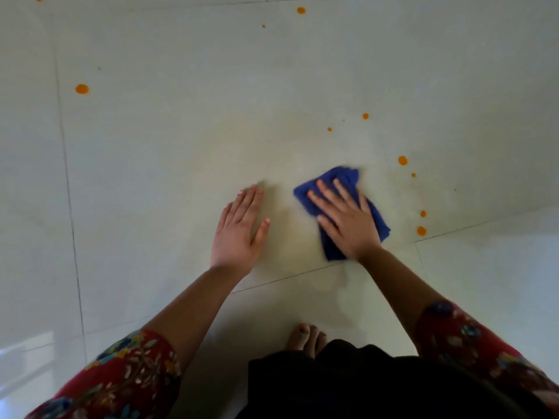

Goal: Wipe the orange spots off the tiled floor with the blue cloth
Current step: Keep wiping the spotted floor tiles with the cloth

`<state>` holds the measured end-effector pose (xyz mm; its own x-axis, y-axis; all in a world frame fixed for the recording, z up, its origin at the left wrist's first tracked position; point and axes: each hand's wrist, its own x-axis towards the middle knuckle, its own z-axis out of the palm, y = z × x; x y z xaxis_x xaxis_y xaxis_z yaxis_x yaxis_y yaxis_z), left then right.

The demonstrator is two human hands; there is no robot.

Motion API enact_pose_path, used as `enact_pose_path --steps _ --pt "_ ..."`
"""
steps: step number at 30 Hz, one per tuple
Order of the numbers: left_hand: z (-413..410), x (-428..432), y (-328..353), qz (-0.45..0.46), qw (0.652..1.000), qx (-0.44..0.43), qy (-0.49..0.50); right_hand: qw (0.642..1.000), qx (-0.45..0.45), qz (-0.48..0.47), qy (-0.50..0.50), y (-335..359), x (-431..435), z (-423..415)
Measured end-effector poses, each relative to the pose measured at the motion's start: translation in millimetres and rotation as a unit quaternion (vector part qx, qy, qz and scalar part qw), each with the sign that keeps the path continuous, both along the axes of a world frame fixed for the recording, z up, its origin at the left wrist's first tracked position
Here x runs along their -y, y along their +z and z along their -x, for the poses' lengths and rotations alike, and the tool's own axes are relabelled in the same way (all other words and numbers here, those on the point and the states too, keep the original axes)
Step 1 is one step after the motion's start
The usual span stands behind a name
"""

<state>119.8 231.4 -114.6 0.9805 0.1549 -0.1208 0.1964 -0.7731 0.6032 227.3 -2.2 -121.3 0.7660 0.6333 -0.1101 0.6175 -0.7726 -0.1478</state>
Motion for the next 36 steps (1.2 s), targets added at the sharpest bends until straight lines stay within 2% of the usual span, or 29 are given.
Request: enact_pose_path --steps 2,4,7,8,9,10,11,12,13,14,15,16,18,20,23,24,25,26,28,29,30,32,33,34,35,36 --pt "0 1 3 0.042 0.998 0.026 0.033 0.993 -0.009 0.004 -0.116 1 -5 -14" --pt "-3 0 10 0.096 0.989 0.044 0.102 0.986 -0.012 -0.015 -0.164 2 -23 -5" --pt "-10 -1 22 0.161 0.964 0.014 0.213 0.992 -0.026 -0.077 -0.094 -3 -48 34" --pt "-12 -1 28 0.198 0.950 -0.009 0.241 0.985 -0.076 -0.131 -0.083 -1 -55 47" --pt "-16 -3 35 0.249 0.932 -0.039 0.261 0.956 -0.167 -0.213 -0.113 6 -64 56" --pt "-20 -2 46 0.308 0.906 -0.086 0.277 0.886 -0.289 -0.315 -0.178 17 -72 62" --pt "-25 -1 57 0.361 0.876 -0.140 0.287 0.777 -0.417 -0.411 -0.231 32 -81 64" --pt "-28 -1 68 0.400 0.851 -0.185 0.284 0.657 -0.516 -0.496 -0.239 44 -87 65" --pt "-30 0 77 0.425 0.837 -0.212 0.273 0.571 -0.568 -0.552 -0.217 54 -90 66" --pt "-32 0 85 0.442 0.830 -0.218 0.261 0.522 -0.585 -0.589 -0.196 63 -93 66" --pt "-34 -1 92 0.460 0.825 -0.209 0.254 0.494 -0.590 -0.612 -0.182 69 -96 65" --pt "-36 -3 98 0.478 0.820 -0.195 0.248 0.481 -0.599 -0.617 -0.168 75 -99 63" --pt "-40 -9 109 0.498 0.820 -0.168 0.228 0.502 -0.578 -0.618 -0.177 81 -103 60" --pt "-42 -13 118 0.492 0.834 -0.138 0.207 0.542 -0.522 -0.623 -0.215 89 -106 56" --pt "-43 -13 127 0.459 0.865 -0.093 0.179 0.637 -0.421 -0.591 -0.261 97 -115 54" --pt "-42 -13 128 0.459 0.869 -0.081 0.168 0.645 -0.391 -0.594 -0.280 99 -117 55" --pt "-42 -14 129 0.469 0.865 -0.072 0.163 0.622 -0.378 -0.613 -0.308 99 -118 54" --pt "-41 -16 130 0.495 0.850 -0.064 0.171 0.562 -0.389 -0.650 -0.332 102 -118 54" --pt "-40 -21 128 0.583 0.781 -0.038 0.219 0.428 -0.421 -0.720 -0.348 103 -110 50" --pt "-40 -25 127 0.632 0.734 -0.021 0.249 0.394 -0.419 -0.730 -0.369 102 -103 48" --pt "-38 -31 123 0.676 0.681 -0.003 0.282 0.373 -0.407 -0.731 -0.400 100 -96 48" --pt "-31 -41 112 0.753 0.557 0.031 0.349 0.356 -0.374 -0.700 -0.493 90 -85 52" --pt "-28 -44 104 0.768 0.511 0.039 0.383 0.352 -0.355 -0.668 -0.551 85 -81 56" --pt "-25 -44 95 0.757 0.501 0.035 0.417 0.349 -0.338 -0.632 -0.604 80 -80 62" --pt "-22 -42 86 0.723 0.525 0.015 0.449 0.352 -0.321 -0.598 -0.645 75 -80 67" --pt "-19 -38 81 0.670 0.569 -0.019 0.476 0.360 -0.303 -0.567 -0.676 70 -81 72"
